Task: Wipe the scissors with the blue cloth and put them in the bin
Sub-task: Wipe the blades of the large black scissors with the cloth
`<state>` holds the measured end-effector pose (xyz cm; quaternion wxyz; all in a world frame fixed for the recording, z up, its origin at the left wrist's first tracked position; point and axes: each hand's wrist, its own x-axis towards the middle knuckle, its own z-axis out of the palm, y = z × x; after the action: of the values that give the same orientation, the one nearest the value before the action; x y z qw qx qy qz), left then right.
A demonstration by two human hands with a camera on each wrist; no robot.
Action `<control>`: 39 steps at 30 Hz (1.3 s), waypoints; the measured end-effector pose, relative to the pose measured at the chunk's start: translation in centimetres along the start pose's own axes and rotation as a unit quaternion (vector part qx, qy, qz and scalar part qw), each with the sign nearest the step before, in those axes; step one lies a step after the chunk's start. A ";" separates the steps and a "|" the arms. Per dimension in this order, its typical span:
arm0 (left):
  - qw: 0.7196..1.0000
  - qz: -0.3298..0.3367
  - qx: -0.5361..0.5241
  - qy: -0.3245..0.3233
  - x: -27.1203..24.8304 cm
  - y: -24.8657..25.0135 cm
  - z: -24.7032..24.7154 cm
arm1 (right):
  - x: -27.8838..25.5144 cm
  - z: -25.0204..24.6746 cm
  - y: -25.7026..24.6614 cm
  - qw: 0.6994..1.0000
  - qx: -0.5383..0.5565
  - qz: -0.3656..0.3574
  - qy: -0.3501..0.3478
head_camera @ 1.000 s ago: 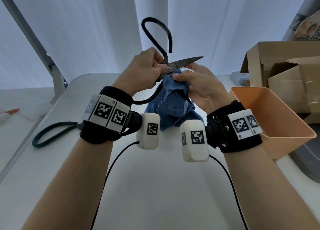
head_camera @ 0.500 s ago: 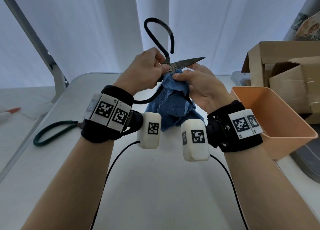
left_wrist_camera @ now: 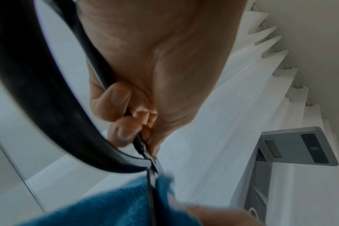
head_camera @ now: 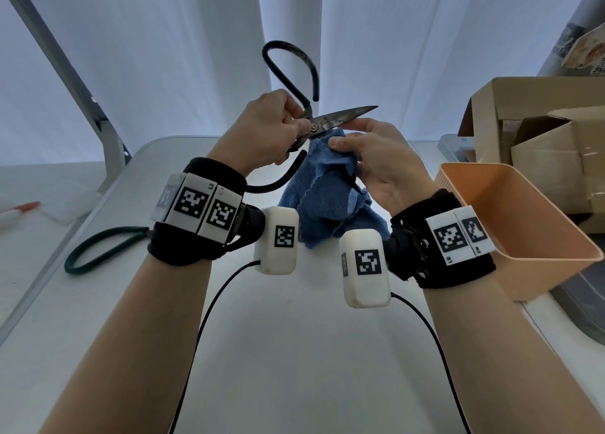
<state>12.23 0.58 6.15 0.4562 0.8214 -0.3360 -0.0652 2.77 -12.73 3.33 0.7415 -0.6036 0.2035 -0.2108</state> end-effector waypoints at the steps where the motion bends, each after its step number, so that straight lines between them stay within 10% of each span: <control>1: 1.000 -0.003 0.002 0.002 0.0 -0.1 -0.2 | 0.2 -0.2 0.0 1.000 -0.009 -0.004 0.011; 8: 0.999 -0.029 -0.011 0.020 0.0 -0.6 -1.0 | 0.7 -1.3 -0.6 0.992 0.055 -0.052 0.097; 16: 0.999 -0.024 0.007 0.029 0.1 -0.5 -0.3 | -1.2 0.5 -1.5 0.998 0.012 -0.034 -0.056; 39: 0.999 0.033 0.003 0.017 0.0 0.4 0.2 | -0.6 0.0 -0.1 0.964 -0.247 -0.091 -0.031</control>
<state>11.94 0.24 6.35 0.4615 0.8121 -0.3553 -0.0354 2.26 -12.47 3.48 0.5533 -0.7902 0.1700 -0.2015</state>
